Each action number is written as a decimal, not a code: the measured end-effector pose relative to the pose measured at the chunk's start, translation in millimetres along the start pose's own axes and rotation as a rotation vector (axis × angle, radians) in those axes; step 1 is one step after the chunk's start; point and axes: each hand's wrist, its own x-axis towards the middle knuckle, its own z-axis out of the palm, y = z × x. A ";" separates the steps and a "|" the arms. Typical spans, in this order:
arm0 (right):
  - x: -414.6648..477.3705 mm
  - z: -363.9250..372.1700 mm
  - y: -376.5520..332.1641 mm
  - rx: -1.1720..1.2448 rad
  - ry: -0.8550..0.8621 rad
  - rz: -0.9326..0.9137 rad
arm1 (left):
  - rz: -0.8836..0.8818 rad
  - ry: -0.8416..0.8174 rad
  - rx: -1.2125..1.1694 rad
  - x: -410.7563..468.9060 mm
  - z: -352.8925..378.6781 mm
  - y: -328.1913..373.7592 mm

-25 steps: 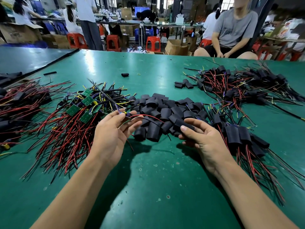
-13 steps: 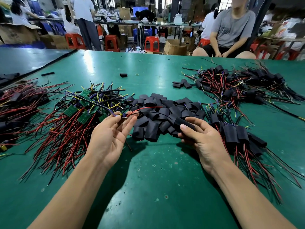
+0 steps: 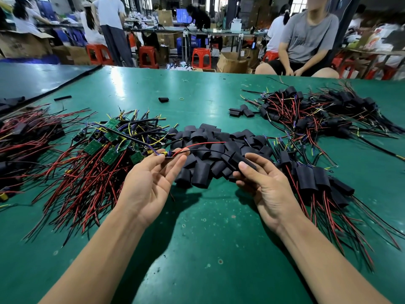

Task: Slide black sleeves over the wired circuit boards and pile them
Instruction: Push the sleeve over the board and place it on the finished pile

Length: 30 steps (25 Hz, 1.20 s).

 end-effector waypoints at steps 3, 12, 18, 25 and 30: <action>0.6 -0.6 0.0 0.037 0.046 -0.005 | -0.035 -0.025 -0.010 -1.2 -0.6 -0.8; 1.0 2.3 -1.7 0.115 0.107 0.009 | -0.067 -0.048 0.013 -2.4 -0.4 -3.1; 1.6 2.4 -3.9 0.154 0.096 0.079 | -0.080 -0.059 0.036 -3.7 0.4 -2.2; -1.4 2.4 -10.2 0.210 0.011 0.172 | -0.093 -0.080 0.043 -3.3 -0.9 -1.2; -3.9 1.1 -14.9 0.275 -0.086 0.249 | -0.094 -0.066 0.050 -1.7 -2.9 -0.5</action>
